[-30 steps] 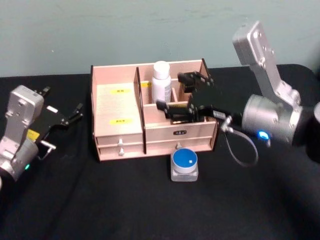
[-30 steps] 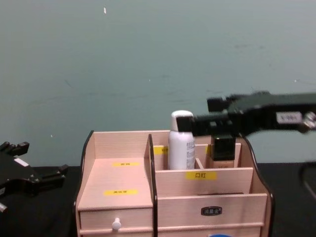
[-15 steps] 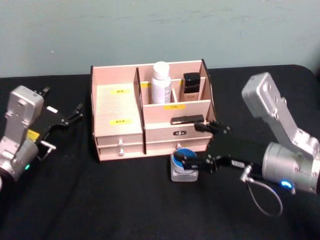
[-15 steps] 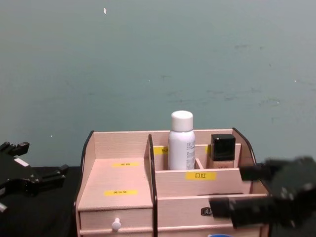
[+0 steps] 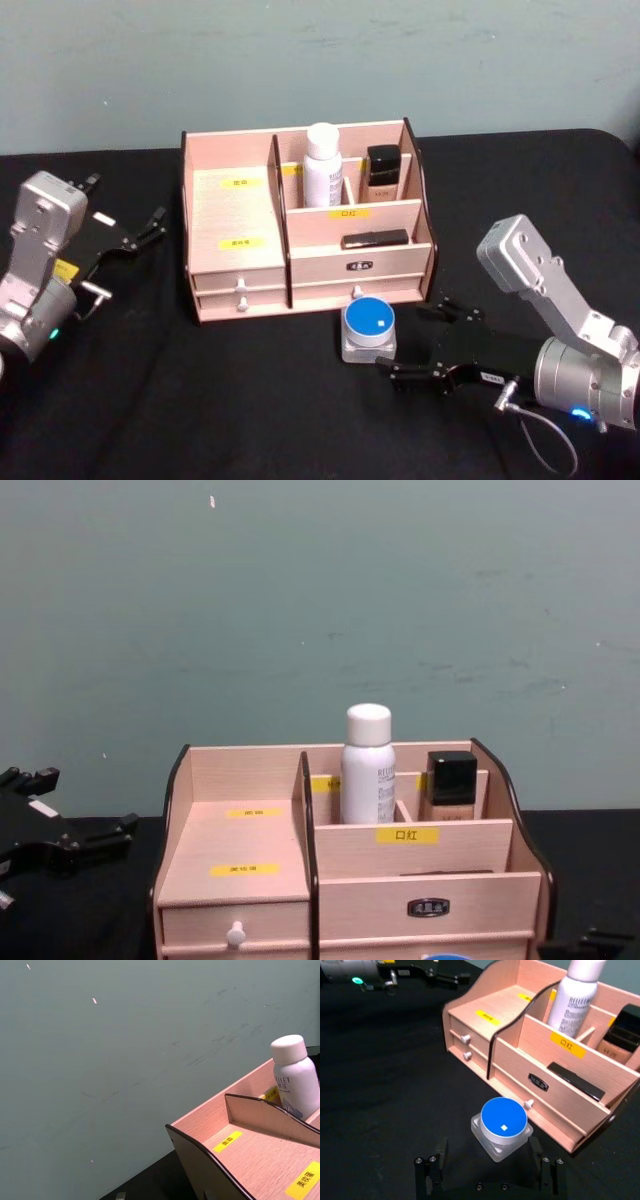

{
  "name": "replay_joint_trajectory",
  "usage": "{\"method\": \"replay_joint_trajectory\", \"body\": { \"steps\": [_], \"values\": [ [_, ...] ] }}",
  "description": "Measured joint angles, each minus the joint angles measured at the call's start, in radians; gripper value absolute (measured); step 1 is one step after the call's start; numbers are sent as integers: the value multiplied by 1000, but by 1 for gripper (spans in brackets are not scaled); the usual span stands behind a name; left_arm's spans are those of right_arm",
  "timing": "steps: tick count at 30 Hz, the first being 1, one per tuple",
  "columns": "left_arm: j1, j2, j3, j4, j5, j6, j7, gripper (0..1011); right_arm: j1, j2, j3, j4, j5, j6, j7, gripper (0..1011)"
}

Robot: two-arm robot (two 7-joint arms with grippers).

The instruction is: Pick up the facial cleanser and watermelon frost from the table and place them into the tiered storage box.

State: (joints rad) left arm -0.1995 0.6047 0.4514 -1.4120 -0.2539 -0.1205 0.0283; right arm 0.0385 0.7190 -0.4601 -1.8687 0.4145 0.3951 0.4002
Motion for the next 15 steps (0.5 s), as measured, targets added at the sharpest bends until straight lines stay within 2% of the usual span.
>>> {"method": "replay_joint_trajectory", "body": {
  "steps": [15],
  "values": [
    [0, 0, 0, 0, 0, 0, 0, 1010, 43, -62, -17, 91, -72, -34, 35, 1000]
  ]
}}
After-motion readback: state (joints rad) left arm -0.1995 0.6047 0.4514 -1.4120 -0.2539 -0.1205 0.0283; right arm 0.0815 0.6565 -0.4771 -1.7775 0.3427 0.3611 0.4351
